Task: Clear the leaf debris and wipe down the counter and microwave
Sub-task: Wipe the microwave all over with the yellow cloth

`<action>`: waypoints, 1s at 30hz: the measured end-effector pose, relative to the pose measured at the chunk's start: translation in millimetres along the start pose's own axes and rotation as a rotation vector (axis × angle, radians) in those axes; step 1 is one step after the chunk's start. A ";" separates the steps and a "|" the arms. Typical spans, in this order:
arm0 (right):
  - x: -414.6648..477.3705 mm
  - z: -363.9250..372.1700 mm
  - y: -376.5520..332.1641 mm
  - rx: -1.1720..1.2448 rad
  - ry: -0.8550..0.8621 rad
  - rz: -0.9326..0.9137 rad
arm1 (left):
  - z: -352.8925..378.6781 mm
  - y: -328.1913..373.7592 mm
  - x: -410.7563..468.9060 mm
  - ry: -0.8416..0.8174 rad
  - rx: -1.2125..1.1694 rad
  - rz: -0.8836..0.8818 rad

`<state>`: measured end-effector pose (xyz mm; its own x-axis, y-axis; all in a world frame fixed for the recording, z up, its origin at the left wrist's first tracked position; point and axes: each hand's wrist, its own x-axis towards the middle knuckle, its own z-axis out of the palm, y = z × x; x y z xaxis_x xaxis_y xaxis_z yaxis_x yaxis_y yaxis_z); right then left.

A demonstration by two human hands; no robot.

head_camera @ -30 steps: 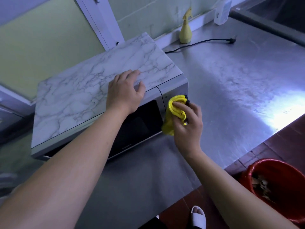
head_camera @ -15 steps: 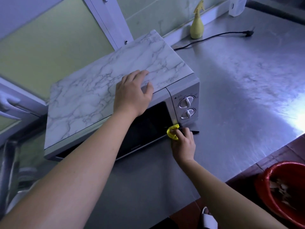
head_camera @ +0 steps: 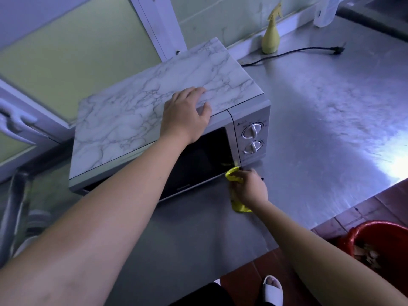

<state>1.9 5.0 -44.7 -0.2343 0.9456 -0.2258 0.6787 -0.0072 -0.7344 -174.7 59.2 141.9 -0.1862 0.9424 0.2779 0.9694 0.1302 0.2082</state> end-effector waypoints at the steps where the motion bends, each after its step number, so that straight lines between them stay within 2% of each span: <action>1: -0.2 -4.2 5.0 0.153 0.034 0.095 | -0.4 0.4 0.0 -0.005 0.004 -0.002; 3: -1.7 -10.8 16.5 0.430 0.138 0.250 | -0.2 0.7 -0.1 -0.003 0.018 0.003; 6: -3.1 -11.9 20.9 0.756 0.233 0.383 | 0.7 0.2 -0.1 -0.015 0.026 0.012; 14: 3.7 11.8 -14.3 1.276 0.219 0.673 | 0.2 -0.8 1.0 -0.040 0.016 0.031; 17: 6.1 25.2 -36.5 1.333 0.295 0.695 | -1.3 -3.8 4.0 -0.062 -0.029 0.016; 20: 3.4 43.0 -54.8 1.314 0.378 0.697 | -5.7 -8.8 6.8 -0.110 -0.180 0.003; 23: -2.1 67.8 -69.1 1.281 0.384 0.736 | -17.7 -24.0 4.3 -0.206 -0.318 0.130; 26: -11.4 97.2 -87.7 1.247 0.363 0.774 | -34.3 -65.4 -12.6 -0.284 -0.204 0.265; 30: -33.1 148.2 -121.8 1.196 0.263 0.828 | -61.3 -135.7 -43.5 -0.296 -0.109 0.275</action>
<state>-176.2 -73.6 -42.6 0.1436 0.5677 -0.8106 -0.4412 -0.6965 -0.5659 -307.9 -18.4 159.0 0.1469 0.9874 0.0589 0.9509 -0.1574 0.2664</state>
